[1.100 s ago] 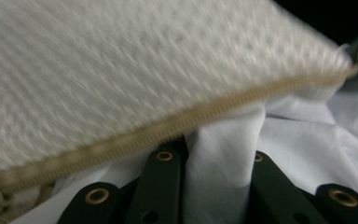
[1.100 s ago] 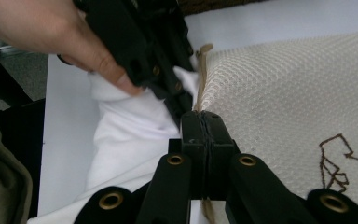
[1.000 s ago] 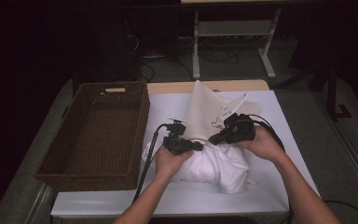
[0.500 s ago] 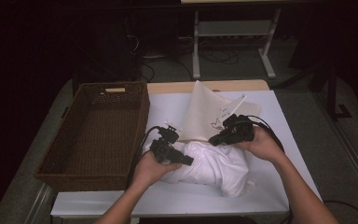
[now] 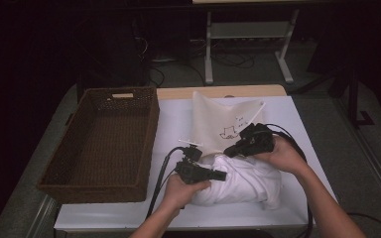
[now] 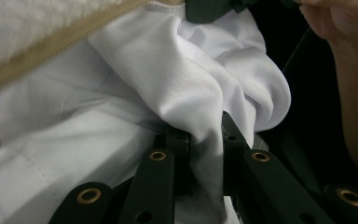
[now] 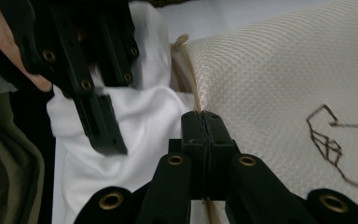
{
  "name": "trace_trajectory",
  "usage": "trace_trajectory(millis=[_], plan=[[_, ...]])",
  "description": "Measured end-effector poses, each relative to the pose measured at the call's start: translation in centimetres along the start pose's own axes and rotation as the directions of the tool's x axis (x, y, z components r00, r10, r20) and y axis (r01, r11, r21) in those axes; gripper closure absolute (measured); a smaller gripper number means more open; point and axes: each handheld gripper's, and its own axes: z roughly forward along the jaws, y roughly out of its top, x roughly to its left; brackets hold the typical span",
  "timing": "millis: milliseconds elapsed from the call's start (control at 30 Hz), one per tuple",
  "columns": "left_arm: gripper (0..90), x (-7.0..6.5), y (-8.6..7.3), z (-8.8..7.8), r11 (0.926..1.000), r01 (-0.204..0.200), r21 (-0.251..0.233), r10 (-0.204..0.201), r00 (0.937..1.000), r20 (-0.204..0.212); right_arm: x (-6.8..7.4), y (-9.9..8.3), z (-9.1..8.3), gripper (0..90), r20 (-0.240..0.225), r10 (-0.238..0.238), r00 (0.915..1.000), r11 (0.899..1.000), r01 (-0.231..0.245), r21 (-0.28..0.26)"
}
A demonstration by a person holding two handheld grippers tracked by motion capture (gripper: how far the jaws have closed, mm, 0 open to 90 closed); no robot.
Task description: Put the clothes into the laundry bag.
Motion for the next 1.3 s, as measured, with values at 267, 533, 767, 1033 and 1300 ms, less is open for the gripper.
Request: trace_trajectory(millis=[267, 533, 767, 1033, 1300], plan=[[78.7, 1.5, 0.5, 1.3, 0.9813, 0.065, -0.181, -0.086, 0.9902, -0.11, 0.6, -0.9, -1.4, 88.8, 0.016, 0.014, 0.9998, 1.0, -0.014, -0.014], [59.2, -0.9, 0.9, -1.1, 0.993, -0.115, -0.027, 0.106, 0.9653, -0.239, -0.2, -2.0, 0.3, 88.8, -0.011, 0.05, 0.9987, 0.999, -0.049, 0.017], [40.1, -1.6, 0.2, -4.2, 0.9862, -0.154, 0.061, 0.165, 0.9495, -0.267, -0.5, -1.7, 0.2, 88.8, -0.002, 0.053, 0.9986, 0.999, -0.053, 0.004], [64.7, 0.2, -1.0, 0.7, 0.9699, -0.189, 0.153, 0.225, 0.9374, -0.266, -0.3, -1.3, 0.7, 88.8, -0.002, 0.042, 0.9991, 0.999, -0.042, 0.01], [78.1, -0.4, 0.0, -0.5, 0.9967, -0.076, -0.029, 0.073, 0.994, -0.081, 0.1, -1.4, 0.1, 88.8, -0.012, 0.029, 0.9995, 1.0, -0.029, -0.006]])
